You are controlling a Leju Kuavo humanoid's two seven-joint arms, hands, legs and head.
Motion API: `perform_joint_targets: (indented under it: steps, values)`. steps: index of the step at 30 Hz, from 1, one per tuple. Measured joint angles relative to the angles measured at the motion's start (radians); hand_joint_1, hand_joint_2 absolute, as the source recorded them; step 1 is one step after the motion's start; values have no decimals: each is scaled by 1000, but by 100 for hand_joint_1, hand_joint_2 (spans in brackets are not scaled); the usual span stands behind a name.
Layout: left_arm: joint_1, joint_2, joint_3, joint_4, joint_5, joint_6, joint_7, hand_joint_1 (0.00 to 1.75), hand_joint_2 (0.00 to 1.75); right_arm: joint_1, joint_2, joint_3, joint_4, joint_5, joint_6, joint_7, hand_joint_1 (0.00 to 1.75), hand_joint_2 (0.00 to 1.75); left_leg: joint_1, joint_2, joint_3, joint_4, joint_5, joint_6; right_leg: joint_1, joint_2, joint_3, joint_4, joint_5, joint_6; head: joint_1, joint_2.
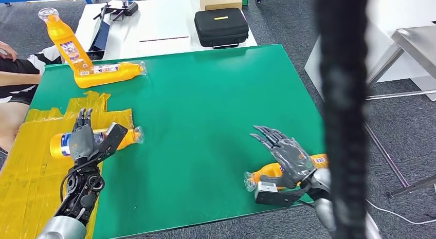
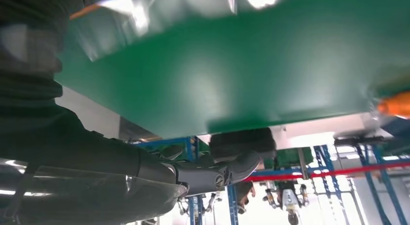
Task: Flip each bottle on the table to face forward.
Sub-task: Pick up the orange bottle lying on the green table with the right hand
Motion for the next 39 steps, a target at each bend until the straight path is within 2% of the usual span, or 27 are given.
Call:
perform_joint_targets:
  steps: [7, 13, 20, 24, 30, 35, 39]
  values:
    - [18, -34, -4, -80, 30, -32, -16, 0, 175, 80, -44, -76, -15, 38, 63, 24, 0, 175, 0, -1, 0, 0, 0, 0, 0, -1, 0, 0, 0, 0, 0, 0]
    - [33, -57, -28, -133, 70, -57, -15, 0, 175, 143, -62, -180, -15, 93, 106, 84, 0, 175, 0, 0, 0, 0, -1, -1, 0, 0, 0, 0, 0, 0, 0, 0]
    - [64, -73, -42, -173, 153, -78, -53, 0, 175, 174, -78, -280, -2, 140, 134, 127, 0, 175, 0, 0, 0, 0, -1, 0, 0, 0, 0, 0, 0, 0, 0, 0]
    - [78, -82, -52, -218, 255, -126, -107, 0, 175, 170, -91, -304, 23, 173, 144, 157, 0, 175, 0, 0, 0, 0, -1, 0, 0, 0, 0, 0, 0, 0, 0, 0]
    - [96, -92, -62, -284, 335, -177, -146, 0, 175, 158, -98, -315, 55, 188, 146, 169, 0, 175, 0, 0, 0, 0, -1, 0, 0, 0, 0, 0, 0, 0, 0, 0]
    - [143, -100, -100, -409, 465, -266, -187, 0, 175, 135, -95, -313, 104, 232, 135, 192, 0, 175, 0, 0, 0, 0, -1, 0, 0, 0, 0, 0, 0, 0, 0, 0]
    - [177, -102, -142, -510, 503, -296, -194, 0, 175, 115, -81, -305, 160, 252, 118, 193, 0, 175, 0, 0, 0, 0, -1, 0, 0, 0, 0, 0, 0, 0, 0, 0]
